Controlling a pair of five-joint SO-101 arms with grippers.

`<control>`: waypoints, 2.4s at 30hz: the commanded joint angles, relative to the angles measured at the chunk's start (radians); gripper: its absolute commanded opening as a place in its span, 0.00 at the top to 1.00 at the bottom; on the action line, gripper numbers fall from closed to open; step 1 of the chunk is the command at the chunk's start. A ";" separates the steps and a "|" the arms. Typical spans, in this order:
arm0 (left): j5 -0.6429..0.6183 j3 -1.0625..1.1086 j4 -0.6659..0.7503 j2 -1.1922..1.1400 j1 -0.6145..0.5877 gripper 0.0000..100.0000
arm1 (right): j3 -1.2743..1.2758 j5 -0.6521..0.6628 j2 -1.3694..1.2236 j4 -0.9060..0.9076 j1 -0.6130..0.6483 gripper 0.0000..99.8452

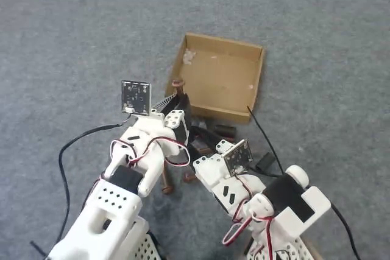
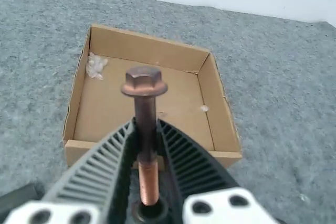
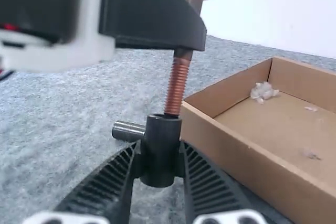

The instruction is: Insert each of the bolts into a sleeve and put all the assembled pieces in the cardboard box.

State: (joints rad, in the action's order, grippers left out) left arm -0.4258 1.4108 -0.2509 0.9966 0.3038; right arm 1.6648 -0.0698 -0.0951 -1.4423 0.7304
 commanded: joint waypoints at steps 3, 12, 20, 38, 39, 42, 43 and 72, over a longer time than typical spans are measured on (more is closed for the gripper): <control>0.002 -0.079 -0.064 0.008 0.023 0.99 | 0.017 -0.009 0.051 -0.002 0.005 0.99; 0.002 -0.038 -0.132 0.127 0.046 0.99 | 0.017 -0.009 0.053 -0.002 -0.015 0.99; 0.006 -0.013 -0.133 0.129 0.040 0.99 | 0.017 0.043 0.053 -0.002 -0.031 0.99; 0.106 0.074 -0.137 0.126 0.043 0.98 | 0.015 0.041 0.061 -0.012 -0.071 0.99; 0.107 0.077 -0.137 0.126 0.043 0.98 | 0.015 0.041 0.061 -0.012 -0.071 0.99; 0.107 0.079 -0.137 0.126 0.043 0.97 | 0.015 0.041 0.061 -0.012 -0.071 0.99; 0.107 0.079 -0.138 0.126 0.040 0.95 | 0.015 0.041 0.061 -0.012 -0.071 0.99; 0.101 -0.125 -0.313 0.135 -0.206 0.76 | -0.008 0.041 0.056 -0.005 -0.107 0.99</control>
State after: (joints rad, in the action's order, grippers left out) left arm -0.3245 1.3449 -0.6007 1.1009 0.1504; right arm 1.6648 -0.0499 -0.0921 -1.4423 0.6383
